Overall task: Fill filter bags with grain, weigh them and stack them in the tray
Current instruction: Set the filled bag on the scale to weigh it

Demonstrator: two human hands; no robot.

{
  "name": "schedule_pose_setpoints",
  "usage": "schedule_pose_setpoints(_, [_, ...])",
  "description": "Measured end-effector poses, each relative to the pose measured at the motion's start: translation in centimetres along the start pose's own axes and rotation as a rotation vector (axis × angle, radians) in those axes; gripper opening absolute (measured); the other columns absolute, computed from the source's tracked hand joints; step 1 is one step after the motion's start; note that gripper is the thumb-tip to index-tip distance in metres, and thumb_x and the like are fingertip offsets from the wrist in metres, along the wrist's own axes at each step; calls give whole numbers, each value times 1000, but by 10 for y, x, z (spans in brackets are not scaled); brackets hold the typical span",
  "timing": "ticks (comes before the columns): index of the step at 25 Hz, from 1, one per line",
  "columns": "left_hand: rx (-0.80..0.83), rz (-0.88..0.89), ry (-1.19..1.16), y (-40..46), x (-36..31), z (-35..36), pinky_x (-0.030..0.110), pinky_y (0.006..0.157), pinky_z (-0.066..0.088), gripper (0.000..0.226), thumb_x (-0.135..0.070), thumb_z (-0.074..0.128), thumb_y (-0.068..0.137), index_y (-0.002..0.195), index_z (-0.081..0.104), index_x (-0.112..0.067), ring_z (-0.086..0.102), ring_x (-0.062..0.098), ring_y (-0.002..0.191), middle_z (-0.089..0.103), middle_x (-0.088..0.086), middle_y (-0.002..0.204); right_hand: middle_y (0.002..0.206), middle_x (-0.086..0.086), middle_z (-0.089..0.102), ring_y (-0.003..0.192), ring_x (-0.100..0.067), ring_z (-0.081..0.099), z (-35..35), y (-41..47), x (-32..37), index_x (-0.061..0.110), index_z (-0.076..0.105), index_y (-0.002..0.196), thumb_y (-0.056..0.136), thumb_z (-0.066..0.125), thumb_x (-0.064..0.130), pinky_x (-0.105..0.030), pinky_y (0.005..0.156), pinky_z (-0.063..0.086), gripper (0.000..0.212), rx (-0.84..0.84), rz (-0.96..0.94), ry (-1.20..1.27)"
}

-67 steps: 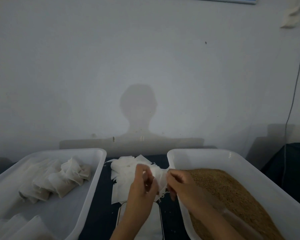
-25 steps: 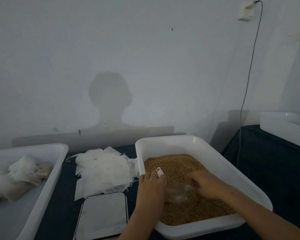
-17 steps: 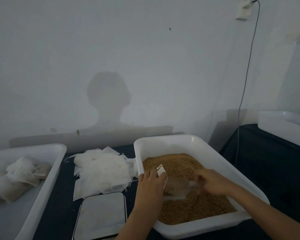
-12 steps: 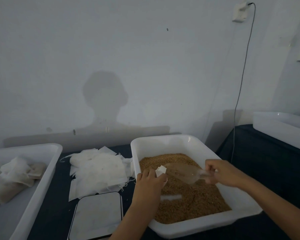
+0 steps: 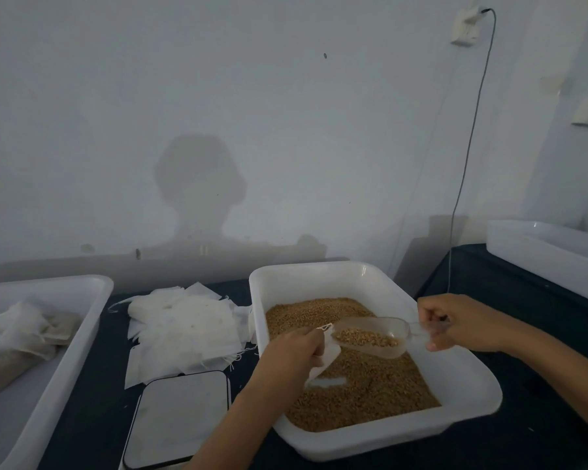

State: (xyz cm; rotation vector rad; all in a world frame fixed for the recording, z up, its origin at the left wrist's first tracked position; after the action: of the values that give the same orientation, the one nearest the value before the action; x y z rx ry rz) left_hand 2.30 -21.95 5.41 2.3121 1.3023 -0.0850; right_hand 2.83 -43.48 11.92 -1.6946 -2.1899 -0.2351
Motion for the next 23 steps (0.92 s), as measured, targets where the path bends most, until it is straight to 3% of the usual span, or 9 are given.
schedule_pose_setpoints(3, [-6,45,-32,-2,-4,-3,17,76,38,9,-22,60,90,93,61,-14,47,7,87,60,-2,98,77,6,53,73,-8,51,0,2,9,19,51,72,76,77,13,-25,70,42,27,43,-19,-82])
schedule_pose_setpoints(7, [12,68,-17,-2,-8,-5,24,85,44,13,-26,58,92,99,64,-17,53,10,96,61,-4,104,81,6,52,76,-10,49,-5,7,23,22,47,72,76,77,17,-27,71,42,30,60,-26,-236])
schedule_pose_setpoints(14, [47,80,19,-1,-11,-4,26,91,45,18,-29,58,92,105,66,-20,56,9,102,63,-7,110,76,11,46,73,-9,45,-11,20,50,26,41,70,77,76,23,-24,61,35,37,76,-38,-523])
schedule_pose_setpoints(23, [82,68,31,-1,-10,-2,29,90,46,16,-29,57,92,102,64,-19,54,11,101,62,-5,107,76,10,46,65,-5,40,-16,29,65,25,39,69,77,75,22,-22,53,27,38,90,-32,-704])
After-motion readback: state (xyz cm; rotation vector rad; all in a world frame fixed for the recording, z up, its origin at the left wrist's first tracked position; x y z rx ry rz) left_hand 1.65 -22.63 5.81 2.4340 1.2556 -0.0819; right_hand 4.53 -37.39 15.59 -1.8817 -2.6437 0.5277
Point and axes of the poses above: each hand's wrist, its own y-axis towards the middle knuckle, its own z-axis out of the palm, x = y × z, the point moved 8 cm from there along y, towards the middle knuckle
